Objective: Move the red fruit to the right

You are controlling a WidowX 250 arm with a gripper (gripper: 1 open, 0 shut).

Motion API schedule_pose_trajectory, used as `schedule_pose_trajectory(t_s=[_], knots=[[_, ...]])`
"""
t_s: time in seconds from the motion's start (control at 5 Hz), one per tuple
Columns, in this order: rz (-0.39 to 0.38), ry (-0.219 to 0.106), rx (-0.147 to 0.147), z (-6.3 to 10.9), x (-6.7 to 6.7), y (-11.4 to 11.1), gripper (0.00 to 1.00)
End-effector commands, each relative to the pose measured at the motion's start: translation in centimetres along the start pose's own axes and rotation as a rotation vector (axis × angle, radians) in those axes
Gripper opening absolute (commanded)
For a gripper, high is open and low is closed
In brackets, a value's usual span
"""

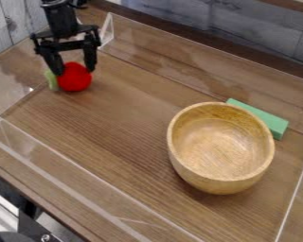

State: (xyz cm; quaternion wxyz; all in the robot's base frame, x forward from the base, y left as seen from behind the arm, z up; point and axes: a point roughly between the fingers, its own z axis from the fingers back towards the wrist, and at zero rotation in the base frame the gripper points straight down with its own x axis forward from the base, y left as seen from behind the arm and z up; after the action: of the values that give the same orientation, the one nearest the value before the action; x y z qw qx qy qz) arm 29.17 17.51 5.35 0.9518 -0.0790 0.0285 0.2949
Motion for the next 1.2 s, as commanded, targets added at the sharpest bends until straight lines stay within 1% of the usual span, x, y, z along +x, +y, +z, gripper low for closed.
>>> schedule_pose_trajectory(t_s=[0.0, 0.2, 0.6, 0.8, 1.0], knots=[[-0.017, -0.056, -0.011, 1.2, 0.7, -1.3, 1.00], [-0.015, -0.054, -0.022, 0.7, 0.9, -1.7, 1.00], [0.030, -0.060, -0.039, 2.2, 0.6, -0.3, 1.00], [0.011, -0.063, -0.038, 3.1, 0.7, -0.5, 0.00], [-0.067, -0.072, -0.047, 3.5, -0.1, -2.2, 0.00]])
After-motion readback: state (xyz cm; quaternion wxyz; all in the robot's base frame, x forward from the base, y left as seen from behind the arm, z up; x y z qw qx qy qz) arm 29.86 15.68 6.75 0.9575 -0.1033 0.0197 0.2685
